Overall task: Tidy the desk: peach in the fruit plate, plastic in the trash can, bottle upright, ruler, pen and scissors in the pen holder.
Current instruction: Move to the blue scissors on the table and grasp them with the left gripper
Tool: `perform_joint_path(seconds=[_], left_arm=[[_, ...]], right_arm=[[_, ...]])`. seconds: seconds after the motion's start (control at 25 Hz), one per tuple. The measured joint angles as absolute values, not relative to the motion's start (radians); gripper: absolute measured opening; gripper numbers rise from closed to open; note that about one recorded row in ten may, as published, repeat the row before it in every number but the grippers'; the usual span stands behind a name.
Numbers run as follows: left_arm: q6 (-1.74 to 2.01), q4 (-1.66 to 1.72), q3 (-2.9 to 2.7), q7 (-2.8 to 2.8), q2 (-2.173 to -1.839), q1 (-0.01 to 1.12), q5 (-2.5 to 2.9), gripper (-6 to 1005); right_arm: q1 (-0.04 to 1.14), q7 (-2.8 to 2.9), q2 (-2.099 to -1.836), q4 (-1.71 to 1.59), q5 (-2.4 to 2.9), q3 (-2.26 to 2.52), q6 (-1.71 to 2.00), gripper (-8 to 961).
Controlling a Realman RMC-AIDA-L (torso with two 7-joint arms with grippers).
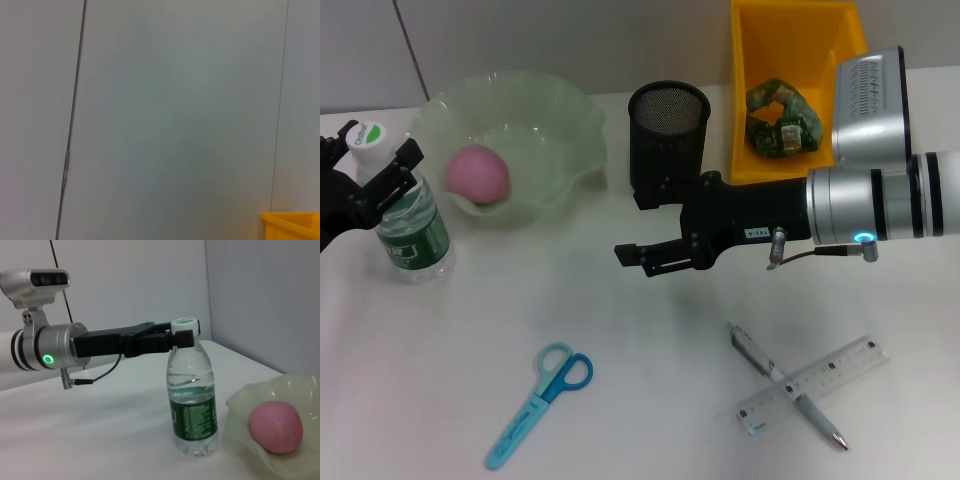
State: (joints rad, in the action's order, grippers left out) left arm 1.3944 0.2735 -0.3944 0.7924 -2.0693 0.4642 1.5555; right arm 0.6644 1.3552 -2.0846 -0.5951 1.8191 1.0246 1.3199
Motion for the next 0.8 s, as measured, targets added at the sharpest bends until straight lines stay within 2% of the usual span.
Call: perform_joint_path(seconds=[0.04, 0.24, 0.52, 0.8], left_arm=[[1.397, 0.276, -0.394, 0.800, -2.069, 0.462, 1.555, 791], [1.414, 0.341, -0.401, 0.925, -2.064, 0.443, 1.549, 789], [1.526, 0.881, -0.630, 1.636, -2.057, 0.282, 1.634, 787], [1.688, 1.257, -0.689, 2.058, -2.046, 0.230, 1.801, 784]], right_arm=[[0.664, 1.355, -2.085, -0.595, 1.819, 1.025, 1.322, 827], [0.661, 1.357, -2.084, -0.595, 1.810, 1.019, 1.326, 827], [0.651, 1.364, -2.080, -0.604, 1.783, 1.015, 1.361, 827], [0.632, 1.399, -2.074, -0.643, 1.784, 1.015, 1.403, 827]])
